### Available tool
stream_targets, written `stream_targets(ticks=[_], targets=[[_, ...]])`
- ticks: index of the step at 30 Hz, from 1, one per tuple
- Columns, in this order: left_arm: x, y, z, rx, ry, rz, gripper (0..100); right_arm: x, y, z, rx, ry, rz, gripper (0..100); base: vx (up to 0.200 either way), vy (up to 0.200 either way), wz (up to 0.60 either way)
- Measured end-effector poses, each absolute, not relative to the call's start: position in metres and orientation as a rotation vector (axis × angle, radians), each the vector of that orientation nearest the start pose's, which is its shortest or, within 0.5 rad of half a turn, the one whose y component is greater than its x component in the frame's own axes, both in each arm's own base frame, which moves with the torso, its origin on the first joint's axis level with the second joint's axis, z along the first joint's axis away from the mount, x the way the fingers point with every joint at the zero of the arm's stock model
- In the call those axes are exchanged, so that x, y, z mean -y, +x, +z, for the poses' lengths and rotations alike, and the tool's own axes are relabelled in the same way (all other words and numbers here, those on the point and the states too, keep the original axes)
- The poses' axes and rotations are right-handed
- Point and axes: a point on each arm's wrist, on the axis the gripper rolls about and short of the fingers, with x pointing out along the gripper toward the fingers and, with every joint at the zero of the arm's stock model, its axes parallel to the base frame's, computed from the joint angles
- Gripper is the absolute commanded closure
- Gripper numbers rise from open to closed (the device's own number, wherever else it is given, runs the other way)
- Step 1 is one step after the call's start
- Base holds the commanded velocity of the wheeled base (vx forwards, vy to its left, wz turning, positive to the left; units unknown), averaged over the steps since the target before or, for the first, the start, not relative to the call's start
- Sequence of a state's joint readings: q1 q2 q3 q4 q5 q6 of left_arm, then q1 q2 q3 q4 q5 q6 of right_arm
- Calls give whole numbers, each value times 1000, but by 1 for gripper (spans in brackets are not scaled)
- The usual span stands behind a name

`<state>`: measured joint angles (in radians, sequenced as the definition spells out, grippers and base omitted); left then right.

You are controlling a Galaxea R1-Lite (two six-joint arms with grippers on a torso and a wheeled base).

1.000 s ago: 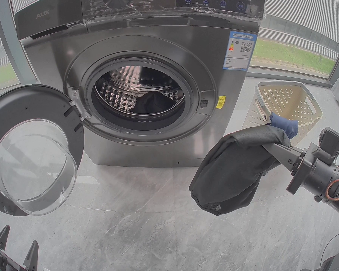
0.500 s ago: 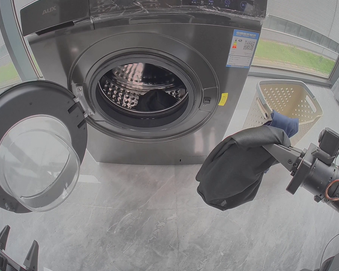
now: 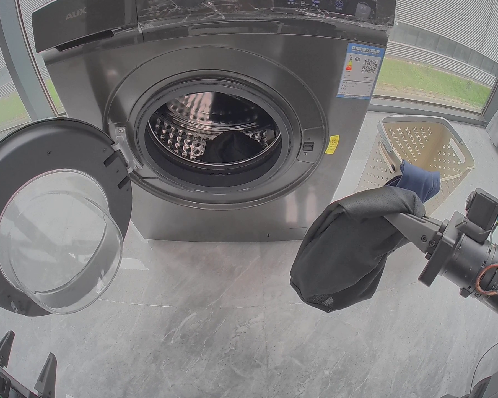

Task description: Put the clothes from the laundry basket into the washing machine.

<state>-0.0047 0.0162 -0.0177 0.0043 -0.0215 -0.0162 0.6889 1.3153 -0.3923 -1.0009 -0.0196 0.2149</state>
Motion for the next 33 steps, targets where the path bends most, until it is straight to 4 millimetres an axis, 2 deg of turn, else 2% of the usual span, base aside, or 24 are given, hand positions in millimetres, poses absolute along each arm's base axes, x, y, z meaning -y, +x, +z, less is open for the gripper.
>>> stream_targets(ticks=[9,15,21,24,28,33], targets=[[0,-23,80,-2,-2,-28,0,-127,149,207,3,243,694,100,0,0,0],[1,-23,80,-2,2,-30,0,-144,152,217,13,292,743,100,0,0,0],[1,-23,82,18,26,-43,0,-163,163,227,28,321,767,100,0,0,0],[1,-25,97,93,24,-49,0,-170,168,228,26,323,772,100,0,0,0],[1,-28,130,167,23,-115,0,-180,175,229,37,331,779,100,0,0,0],[3,-12,151,92,-22,-300,0,-192,185,231,59,365,789,100,0,0,0]])
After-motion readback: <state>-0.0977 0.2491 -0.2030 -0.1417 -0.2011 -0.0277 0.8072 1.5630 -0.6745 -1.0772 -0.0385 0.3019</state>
